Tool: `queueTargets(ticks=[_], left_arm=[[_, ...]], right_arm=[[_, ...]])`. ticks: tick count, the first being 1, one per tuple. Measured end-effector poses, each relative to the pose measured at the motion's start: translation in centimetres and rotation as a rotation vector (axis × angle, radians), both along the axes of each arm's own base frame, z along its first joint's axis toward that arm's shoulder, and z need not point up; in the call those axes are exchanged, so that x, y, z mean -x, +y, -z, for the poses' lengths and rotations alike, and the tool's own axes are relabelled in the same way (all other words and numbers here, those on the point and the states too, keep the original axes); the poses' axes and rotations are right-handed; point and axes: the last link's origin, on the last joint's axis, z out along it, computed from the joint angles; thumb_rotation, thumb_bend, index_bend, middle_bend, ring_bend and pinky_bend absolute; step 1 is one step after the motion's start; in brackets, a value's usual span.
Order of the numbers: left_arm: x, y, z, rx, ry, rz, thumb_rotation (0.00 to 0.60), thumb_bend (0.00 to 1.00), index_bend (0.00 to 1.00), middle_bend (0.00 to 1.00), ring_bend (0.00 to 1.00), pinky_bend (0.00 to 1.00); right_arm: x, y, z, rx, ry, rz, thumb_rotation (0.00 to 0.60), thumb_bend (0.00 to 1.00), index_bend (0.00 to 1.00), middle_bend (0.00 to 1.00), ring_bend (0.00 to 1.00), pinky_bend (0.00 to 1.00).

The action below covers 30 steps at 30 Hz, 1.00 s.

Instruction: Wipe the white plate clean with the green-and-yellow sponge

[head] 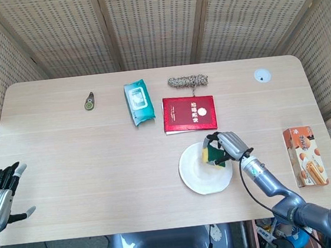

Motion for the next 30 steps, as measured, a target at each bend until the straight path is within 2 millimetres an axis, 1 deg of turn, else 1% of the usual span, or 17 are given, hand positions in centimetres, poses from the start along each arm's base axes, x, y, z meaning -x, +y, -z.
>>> queueTargets(ticks=[4, 11, 18, 30], left_arm=[[0.0, 0.1, 0.1, 0.005, 0.002, -0.002, 0.600, 0.00, 0.00, 0.00, 0.00, 0.00], [0.0, 0.1, 0.2, 0.005, 0.002, -0.003, 0.600, 0.00, 0.00, 0.00, 0.00, 0.00], [0.0, 0.1, 0.1, 0.002, -0.002, -0.003, 0.600, 0.00, 0.00, 0.00, 0.00, 0.00], [0.0, -0.1, -0.1, -0.003, -0.005, 0.000, 0.600, 0.00, 0.00, 0.00, 0.00, 0.00]], right_arm=[[-0.2, 0.1, 0.7, -0.017, -0.014, 0.010, 0.600, 0.28, 0.49, 0.56, 0.36, 0.52], [-0.6, -0.3, 1.5, -0.022, -0.006, 0.023, 0.600, 0.28, 0.49, 0.56, 0.36, 0.52], [0.0, -0.3, 2.0, -0.043, 0.015, 0.055, 0.600, 0.28, 0.49, 0.56, 0.36, 0.52], [0.5, -0.3, 2.4, -0.089, -0.018, 0.129, 0.600, 0.28, 0.49, 0.56, 0.36, 0.52]])
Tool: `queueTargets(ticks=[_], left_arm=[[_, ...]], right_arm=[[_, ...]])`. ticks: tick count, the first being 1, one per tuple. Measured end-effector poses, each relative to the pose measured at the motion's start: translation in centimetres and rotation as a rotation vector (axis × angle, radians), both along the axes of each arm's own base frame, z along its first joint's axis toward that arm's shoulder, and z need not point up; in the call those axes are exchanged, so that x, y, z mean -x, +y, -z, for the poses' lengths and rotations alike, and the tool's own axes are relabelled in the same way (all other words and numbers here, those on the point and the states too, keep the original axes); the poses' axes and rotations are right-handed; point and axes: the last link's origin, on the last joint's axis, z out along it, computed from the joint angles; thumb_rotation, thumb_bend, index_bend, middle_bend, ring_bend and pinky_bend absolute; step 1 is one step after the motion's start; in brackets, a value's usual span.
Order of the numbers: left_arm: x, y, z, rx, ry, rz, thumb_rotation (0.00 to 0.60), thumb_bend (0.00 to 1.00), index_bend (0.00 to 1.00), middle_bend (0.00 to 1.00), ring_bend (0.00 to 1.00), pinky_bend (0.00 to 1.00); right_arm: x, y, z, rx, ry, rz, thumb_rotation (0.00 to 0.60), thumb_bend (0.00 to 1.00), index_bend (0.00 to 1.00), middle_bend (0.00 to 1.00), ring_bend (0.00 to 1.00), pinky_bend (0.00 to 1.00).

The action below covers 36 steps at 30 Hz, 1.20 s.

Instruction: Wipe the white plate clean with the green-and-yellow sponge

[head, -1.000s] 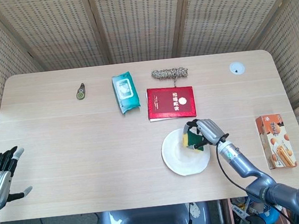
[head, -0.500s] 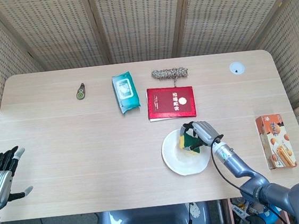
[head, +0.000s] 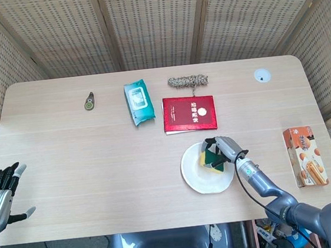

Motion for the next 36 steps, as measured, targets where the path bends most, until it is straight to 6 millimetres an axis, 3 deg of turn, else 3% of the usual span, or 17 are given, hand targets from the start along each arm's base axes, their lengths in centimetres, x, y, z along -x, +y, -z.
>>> queueTargets(ticks=[12, 24, 36], left_arm=[[0.0, 0.0, -0.2, -0.007, -0.003, 0.002, 0.600, 0.00, 0.00, 0.00, 0.00, 0.00], [-0.1, 0.0, -0.1, -0.001, -0.003, 0.004, 0.600, 0.00, 0.00, 0.00, 0.00, 0.00], [-0.1, 0.0, -0.1, 0.000, -0.003, 0.004, 0.600, 0.00, 0.00, 0.00, 0.00, 0.00]], right_arm=[[-0.1, 0.2, 0.2, -0.004, 0.007, -0.012, 0.600, 0.28, 0.49, 0.56, 0.36, 0.52], [-2.3, 0.3, -2.7, 0.037, -0.013, -0.119, 0.600, 0.28, 0.49, 0.56, 0.36, 0.52], [-0.8, 0.5, -1.8, 0.002, 0.086, -0.094, 0.600, 0.28, 0.49, 0.56, 0.36, 0.52]])
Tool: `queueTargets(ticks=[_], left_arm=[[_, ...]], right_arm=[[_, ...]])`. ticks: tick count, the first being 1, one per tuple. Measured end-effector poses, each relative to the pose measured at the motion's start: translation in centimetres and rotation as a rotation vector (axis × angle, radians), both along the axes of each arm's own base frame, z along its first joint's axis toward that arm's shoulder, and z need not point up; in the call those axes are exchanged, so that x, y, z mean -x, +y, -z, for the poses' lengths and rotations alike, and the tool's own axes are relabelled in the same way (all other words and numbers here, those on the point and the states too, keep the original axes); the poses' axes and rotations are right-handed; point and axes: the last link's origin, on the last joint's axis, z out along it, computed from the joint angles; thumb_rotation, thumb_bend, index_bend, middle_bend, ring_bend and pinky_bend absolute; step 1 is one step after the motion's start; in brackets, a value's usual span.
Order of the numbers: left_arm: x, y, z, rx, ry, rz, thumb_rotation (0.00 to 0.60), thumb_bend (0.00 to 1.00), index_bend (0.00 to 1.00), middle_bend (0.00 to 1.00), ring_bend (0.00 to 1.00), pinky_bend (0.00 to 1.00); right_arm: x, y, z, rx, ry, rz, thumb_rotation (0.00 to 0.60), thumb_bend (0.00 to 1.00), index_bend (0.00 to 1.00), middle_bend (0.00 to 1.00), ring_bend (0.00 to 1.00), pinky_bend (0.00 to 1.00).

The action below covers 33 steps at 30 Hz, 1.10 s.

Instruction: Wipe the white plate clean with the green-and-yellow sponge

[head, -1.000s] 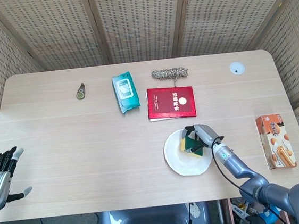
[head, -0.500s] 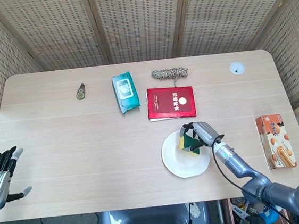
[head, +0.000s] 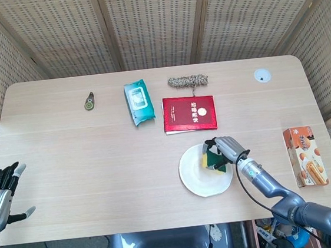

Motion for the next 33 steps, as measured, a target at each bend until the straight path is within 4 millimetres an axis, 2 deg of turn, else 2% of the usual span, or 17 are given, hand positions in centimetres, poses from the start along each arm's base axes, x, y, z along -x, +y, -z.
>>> queueTargets(ticks=[6, 16, 26, 33], left_arm=[[0.1, 0.0, 0.1, 0.002, 0.003, -0.003, 0.600, 0.00, 0.00, 0.00, 0.00, 0.00], [0.0, -0.1, 0.1, 0.002, 0.000, -0.001, 0.600, 0.00, 0.00, 0.00, 0.00, 0.00], [0.0, -0.2, -0.1, -0.001, -0.005, 0.003, 0.600, 0.00, 0.00, 0.00, 0.00, 0.00], [0.0, -0.1, -0.3, -0.004, -0.009, 0.003, 0.600, 0.00, 0.00, 0.00, 0.00, 0.00]], right_arm=[[1.0, -0.3, 0.7, -0.012, 0.013, 0.039, 0.600, 0.28, 0.49, 0.56, 0.36, 0.52], [1.4, -0.1, 1.6, -0.030, 0.012, 0.049, 0.600, 0.28, 0.50, 0.57, 0.36, 0.52], [1.0, 0.1, 1.9, -0.014, 0.021, 0.021, 0.600, 0.28, 0.50, 0.57, 0.36, 0.52], [-0.2, -0.2, 0.7, 0.031, -0.012, -0.026, 0.600, 0.28, 0.50, 0.57, 0.36, 0.52]])
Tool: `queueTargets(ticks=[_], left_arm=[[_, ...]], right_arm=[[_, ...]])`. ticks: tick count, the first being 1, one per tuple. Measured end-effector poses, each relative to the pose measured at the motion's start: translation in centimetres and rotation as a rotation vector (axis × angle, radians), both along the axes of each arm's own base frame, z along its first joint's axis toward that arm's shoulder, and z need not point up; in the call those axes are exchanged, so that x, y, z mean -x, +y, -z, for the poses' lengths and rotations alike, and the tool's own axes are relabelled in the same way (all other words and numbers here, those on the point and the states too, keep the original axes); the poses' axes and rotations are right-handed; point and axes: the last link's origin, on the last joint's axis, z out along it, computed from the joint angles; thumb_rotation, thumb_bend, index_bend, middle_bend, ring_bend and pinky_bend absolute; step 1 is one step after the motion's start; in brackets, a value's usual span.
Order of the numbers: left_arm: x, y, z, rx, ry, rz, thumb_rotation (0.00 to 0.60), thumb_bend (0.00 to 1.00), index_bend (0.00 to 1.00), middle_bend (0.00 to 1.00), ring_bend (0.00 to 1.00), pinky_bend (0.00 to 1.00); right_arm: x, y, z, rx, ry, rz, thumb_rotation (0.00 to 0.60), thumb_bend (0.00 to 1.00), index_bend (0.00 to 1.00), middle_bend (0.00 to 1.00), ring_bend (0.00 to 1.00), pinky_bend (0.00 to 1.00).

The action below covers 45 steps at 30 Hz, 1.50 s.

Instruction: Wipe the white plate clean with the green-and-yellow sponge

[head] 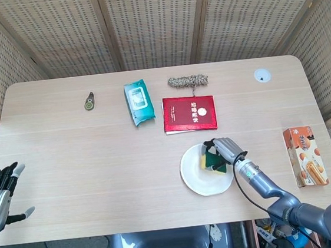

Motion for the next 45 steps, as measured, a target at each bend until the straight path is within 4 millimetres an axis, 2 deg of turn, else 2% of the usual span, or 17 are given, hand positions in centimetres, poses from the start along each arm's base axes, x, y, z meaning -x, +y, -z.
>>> queueTargets(ticks=[5, 10, 15, 19, 21, 22, 24, 26, 28, 34, 39, 43, 45], left_arm=[[0.0, 0.0, 0.1, 0.005, 0.003, 0.000, 0.600, 0.00, 0.00, 0.00, 0.00, 0.00], [0.0, 0.0, 0.0, 0.004, 0.002, 0.001, 0.600, 0.00, 0.00, 0.00, 0.00, 0.00], [0.0, 0.0, 0.0, 0.005, -0.001, 0.001, 0.600, 0.00, 0.00, 0.00, 0.00, 0.00], [0.0, 0.0, 0.0, 0.003, -0.002, -0.001, 0.600, 0.00, 0.00, 0.00, 0.00, 0.00], [0.0, 0.0, 0.0, 0.004, -0.002, -0.001, 0.600, 0.00, 0.00, 0.00, 0.00, 0.00], [0.0, 0.1, 0.0, 0.004, -0.002, -0.001, 0.600, 0.00, 0.00, 0.00, 0.00, 0.00], [0.0, 0.1, -0.1, 0.003, -0.002, -0.002, 0.600, 0.00, 0.00, 0.00, 0.00, 0.00], [0.0, 0.1, -0.1, 0.003, -0.003, -0.002, 0.600, 0.00, 0.00, 0.00, 0.00, 0.00], [0.0, 0.1, -0.1, 0.002, -0.005, -0.003, 0.600, 0.00, 0.00, 0.00, 0.00, 0.00], [0.1, 0.1, -0.2, 0.003, -0.010, -0.003, 0.600, 0.00, 0.00, 0.00, 0.00, 0.00], [0.0, 0.1, -0.3, 0.007, -0.017, 0.001, 0.600, 0.00, 0.00, 0.00, 0.00, 0.00], [0.0, 0.1, -0.5, -0.002, -0.017, 0.004, 0.600, 0.00, 0.00, 0.00, 0.00, 0.00], [0.0, 0.1, -0.6, -0.014, -0.014, 0.007, 0.600, 0.00, 0.00, 0.00, 0.00, 0.00]], right_arm=[[-2.1, -1.1, -3.1, 0.095, -0.032, -0.084, 0.600, 0.28, 0.50, 0.57, 0.36, 0.52], [-2.1, -2.5, -4.8, 0.168, 0.085, -0.125, 0.600, 0.28, 0.50, 0.57, 0.36, 0.52], [0.1, -4.1, -5.5, 0.209, 0.259, -0.113, 0.600, 0.28, 0.50, 0.57, 0.36, 0.52], [2.2, -4.8, -5.4, 0.215, 0.404, -0.108, 0.600, 0.28, 0.50, 0.57, 0.36, 0.52], [3.2, -4.9, -4.9, 0.204, 0.473, -0.106, 0.600, 0.28, 0.49, 0.55, 0.36, 0.52], [3.4, -4.9, -4.6, 0.197, 0.498, -0.108, 0.600, 0.27, 0.48, 0.50, 0.34, 0.49], [3.7, -4.8, -4.0, 0.180, 0.535, -0.115, 0.600, 0.21, 0.38, 0.35, 0.23, 0.36], [3.8, -4.7, -3.8, 0.168, 0.551, -0.115, 0.600, 0.09, 0.23, 0.16, 0.05, 0.22], [3.7, -4.6, -3.6, 0.163, 0.552, -0.112, 0.600, 0.05, 0.18, 0.07, 0.00, 0.18], [2.5, -4.3, -4.0, 0.193, 0.511, -0.116, 0.600, 0.06, 0.17, 0.05, 0.00, 0.15], [1.5, -3.4, -5.4, 0.233, 0.455, -0.137, 0.600, 0.06, 0.17, 0.05, 0.00, 0.12], [0.8, -1.2, -7.7, 0.272, 0.384, -0.159, 0.600, 0.05, 0.17, 0.05, 0.00, 0.08], [0.6, 0.6, -9.2, 0.304, 0.337, -0.167, 0.600, 0.04, 0.17, 0.05, 0.00, 0.06]])
